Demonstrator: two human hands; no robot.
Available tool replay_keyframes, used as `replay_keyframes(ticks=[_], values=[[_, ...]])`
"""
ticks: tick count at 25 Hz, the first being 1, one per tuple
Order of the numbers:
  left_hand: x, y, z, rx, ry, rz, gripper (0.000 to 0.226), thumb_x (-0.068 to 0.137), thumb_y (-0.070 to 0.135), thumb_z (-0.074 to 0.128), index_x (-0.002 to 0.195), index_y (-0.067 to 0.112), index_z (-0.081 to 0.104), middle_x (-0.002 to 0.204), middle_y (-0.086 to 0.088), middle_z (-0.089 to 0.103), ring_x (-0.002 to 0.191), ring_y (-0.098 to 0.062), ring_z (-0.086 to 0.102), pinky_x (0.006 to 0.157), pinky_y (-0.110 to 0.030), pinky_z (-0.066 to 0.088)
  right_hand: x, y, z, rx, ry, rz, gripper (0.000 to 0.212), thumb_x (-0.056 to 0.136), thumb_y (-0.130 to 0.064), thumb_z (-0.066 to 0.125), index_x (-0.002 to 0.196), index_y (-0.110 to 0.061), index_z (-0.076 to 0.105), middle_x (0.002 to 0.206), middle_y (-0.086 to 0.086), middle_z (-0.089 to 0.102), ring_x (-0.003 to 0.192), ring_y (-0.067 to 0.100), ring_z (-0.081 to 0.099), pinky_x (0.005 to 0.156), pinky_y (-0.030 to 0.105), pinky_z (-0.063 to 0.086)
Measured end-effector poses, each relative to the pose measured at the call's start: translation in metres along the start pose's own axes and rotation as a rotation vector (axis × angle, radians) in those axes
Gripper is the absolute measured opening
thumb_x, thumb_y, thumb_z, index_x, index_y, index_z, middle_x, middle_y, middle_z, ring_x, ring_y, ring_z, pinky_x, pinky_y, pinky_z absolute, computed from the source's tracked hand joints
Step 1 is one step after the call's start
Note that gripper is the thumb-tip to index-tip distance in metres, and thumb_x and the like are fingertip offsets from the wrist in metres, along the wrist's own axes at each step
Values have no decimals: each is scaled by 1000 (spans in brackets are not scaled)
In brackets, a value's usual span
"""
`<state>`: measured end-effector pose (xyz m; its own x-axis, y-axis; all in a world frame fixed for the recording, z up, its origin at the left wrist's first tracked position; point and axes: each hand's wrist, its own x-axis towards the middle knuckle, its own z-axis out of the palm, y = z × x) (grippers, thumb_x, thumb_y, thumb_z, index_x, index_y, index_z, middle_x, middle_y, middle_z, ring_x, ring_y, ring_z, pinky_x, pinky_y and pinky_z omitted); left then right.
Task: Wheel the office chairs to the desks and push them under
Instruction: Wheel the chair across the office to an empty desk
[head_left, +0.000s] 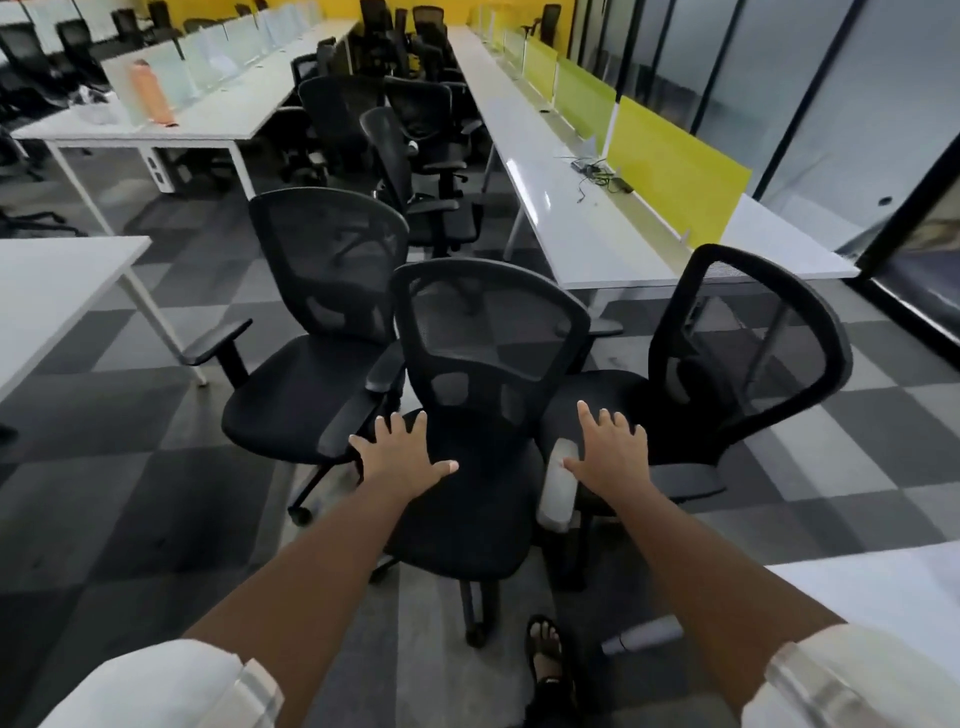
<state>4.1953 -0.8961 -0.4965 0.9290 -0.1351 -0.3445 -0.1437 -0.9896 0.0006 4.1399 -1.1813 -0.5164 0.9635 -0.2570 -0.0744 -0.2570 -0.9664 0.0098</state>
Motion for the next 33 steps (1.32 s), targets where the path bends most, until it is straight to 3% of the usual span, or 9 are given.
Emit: replay_keyframes(ticks=[7, 11, 15, 18, 22, 28, 33], values=[[164, 165, -55, -482, -91, -208, 114, 79, 92, 34, 163, 21, 2, 169, -14, 4, 154, -37, 12, 117, -63, 22, 154, 109, 16, 0, -28, -10, 96, 91, -66, 58, 162, -23, 8, 161, 10, 35, 149, 30, 30, 117, 50, 33], [256, 250, -88, -910, -108, -270, 128, 72, 92, 51, 162, 20, -4, 169, -15, 1, 152, -39, 18, 118, -58, 27, 217, 171, 26, 5, -25, 21, 92, 93, -62, 58, 162, -24, 9, 161, 8, 35, 150, 28, 30, 117, 48, 34], [341, 313, -82, -1194, -91, -393, 142, 65, 87, 67, 159, 22, -18, 168, -17, -13, 153, -43, 13, 121, -58, 23, 241, 219, 66, 78, -21, 76, 86, 94, -58, 58, 162, -23, 17, 158, 6, 41, 147, 25, 36, 112, 43, 41], [379, 346, -67, -1179, -81, -424, 136, 77, 64, 75, 156, 21, -27, 167, -21, -13, 150, -47, 21, 119, -59, 27, 236, 243, 94, 95, -65, 56, 85, 94, -58, 57, 162, -23, 19, 156, 4, 44, 144, 22, 40, 108, 39, 45], [380, 366, -52, -1162, 32, -452, 109, 92, 22, 62, 157, 23, -26, 166, -23, -10, 144, -51, 31, 111, -53, 41, 236, 257, 96, 138, -102, -4, 81, 93, -54, 62, 160, -22, 28, 150, 5, 52, 137, 22, 49, 99, 40, 50], [313, 348, -32, -1217, 38, -345, 101, 96, 22, 57, 157, 31, -23, 168, -17, 2, 139, -43, 42, 109, -49, 44, 251, 237, 63, 207, -16, -67, 75, 94, -45, 67, 156, -17, 36, 116, 6, 67, 102, 25, 64, 72, 40, 55], [213, 326, -7, -1153, -49, -218, 100, 95, 22, 60, 160, 32, -16, 167, -15, 14, 140, -38, 42, 114, -47, 39, 213, 213, 40, 217, -36, -114, 77, 95, -45, 64, 159, -21, 29, 109, 4, 66, 99, 25, 62, 72, 41, 54]])
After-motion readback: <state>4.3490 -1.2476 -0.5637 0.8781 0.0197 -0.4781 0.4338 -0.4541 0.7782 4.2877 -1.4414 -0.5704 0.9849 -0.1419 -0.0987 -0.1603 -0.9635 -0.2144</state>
